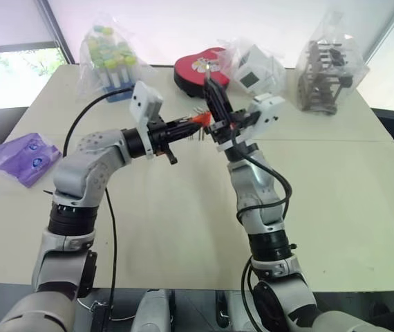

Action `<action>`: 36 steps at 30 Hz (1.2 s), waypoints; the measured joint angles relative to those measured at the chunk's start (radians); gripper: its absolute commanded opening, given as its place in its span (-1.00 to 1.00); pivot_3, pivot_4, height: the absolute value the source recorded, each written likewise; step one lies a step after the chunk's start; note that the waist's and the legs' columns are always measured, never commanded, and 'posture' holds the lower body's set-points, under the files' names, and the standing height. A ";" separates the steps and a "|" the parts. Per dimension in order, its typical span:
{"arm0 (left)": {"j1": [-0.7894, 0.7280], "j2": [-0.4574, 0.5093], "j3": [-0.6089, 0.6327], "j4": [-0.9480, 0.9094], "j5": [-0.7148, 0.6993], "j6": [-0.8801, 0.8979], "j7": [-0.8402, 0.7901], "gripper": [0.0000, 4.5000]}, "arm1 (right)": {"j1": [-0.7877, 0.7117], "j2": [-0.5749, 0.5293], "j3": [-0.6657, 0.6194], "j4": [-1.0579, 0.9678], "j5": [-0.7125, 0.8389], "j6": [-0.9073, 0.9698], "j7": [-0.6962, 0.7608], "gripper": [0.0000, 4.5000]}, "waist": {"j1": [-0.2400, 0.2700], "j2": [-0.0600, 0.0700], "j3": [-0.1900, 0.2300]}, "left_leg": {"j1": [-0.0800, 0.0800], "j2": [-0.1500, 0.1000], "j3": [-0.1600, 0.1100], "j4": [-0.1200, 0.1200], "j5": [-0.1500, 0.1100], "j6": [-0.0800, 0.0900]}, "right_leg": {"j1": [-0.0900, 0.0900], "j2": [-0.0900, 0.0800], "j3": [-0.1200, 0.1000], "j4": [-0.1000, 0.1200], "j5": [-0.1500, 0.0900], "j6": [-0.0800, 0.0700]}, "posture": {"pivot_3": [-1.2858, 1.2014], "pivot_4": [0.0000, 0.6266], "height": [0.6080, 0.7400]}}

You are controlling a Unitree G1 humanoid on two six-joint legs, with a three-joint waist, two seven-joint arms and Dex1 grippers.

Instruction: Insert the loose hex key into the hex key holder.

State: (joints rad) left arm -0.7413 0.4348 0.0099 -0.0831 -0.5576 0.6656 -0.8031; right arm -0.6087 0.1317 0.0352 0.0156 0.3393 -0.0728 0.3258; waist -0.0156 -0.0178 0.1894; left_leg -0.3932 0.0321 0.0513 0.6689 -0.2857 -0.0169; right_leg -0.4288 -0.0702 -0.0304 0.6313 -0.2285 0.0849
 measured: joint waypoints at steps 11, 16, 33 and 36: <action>0.000 -0.002 0.001 -0.002 -0.002 0.007 0.006 -1.00 | 0.001 0.001 0.003 0.000 0.000 -0.001 0.002 -0.98 | 0.000 0.000 0.000 | 0.000 0.000 0.000 0.000 0.000 0.000 | 0.000 0.000 0.000 0.000 0.000 0.000 | 0.03 -0.52 1.00; 0.000 -0.002 0.004 -0.008 -0.019 0.017 0.008 -1.00 | 0.001 0.001 0.003 0.017 -0.001 -0.006 0.004 -0.98 | 0.000 0.000 0.000 | 0.000 0.000 0.000 0.000 0.000 0.000 | 0.000 0.000 0.000 0.000 0.000 0.000 | 0.03 -0.52 1.00; -0.004 -0.002 0.012 -0.018 -0.063 0.062 0.029 -1.00 | 0.001 0.001 0.002 0.059 -0.001 -0.060 0.006 -0.98 | 0.000 0.000 0.000 | 0.000 0.000 0.000 0.000 0.000 0.000 | 0.000 0.000 0.000 0.000 0.000 0.000 | 0.03 -0.52 1.00; -0.008 -0.002 0.012 -0.018 -0.065 0.066 0.037 -1.00 | 0.001 0.001 0.001 0.059 -0.001 -0.067 0.006 -0.98 | 0.000 0.000 0.000 | 0.000 0.000 0.000 0.000 0.000 0.000 | 0.000 0.000 0.000 0.000 0.000 0.000 | 0.03 -0.52 1.00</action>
State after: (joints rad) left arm -0.7491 0.4333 0.0223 -0.1008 -0.6229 0.7315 -0.7657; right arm -0.6074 0.1324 0.0361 0.0745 0.3383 -0.1395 0.3315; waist -0.0160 -0.0177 0.1894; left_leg -0.3931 0.0322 0.0512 0.6689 -0.2857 -0.0170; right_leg -0.4287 -0.0703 -0.0303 0.6313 -0.2285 0.0849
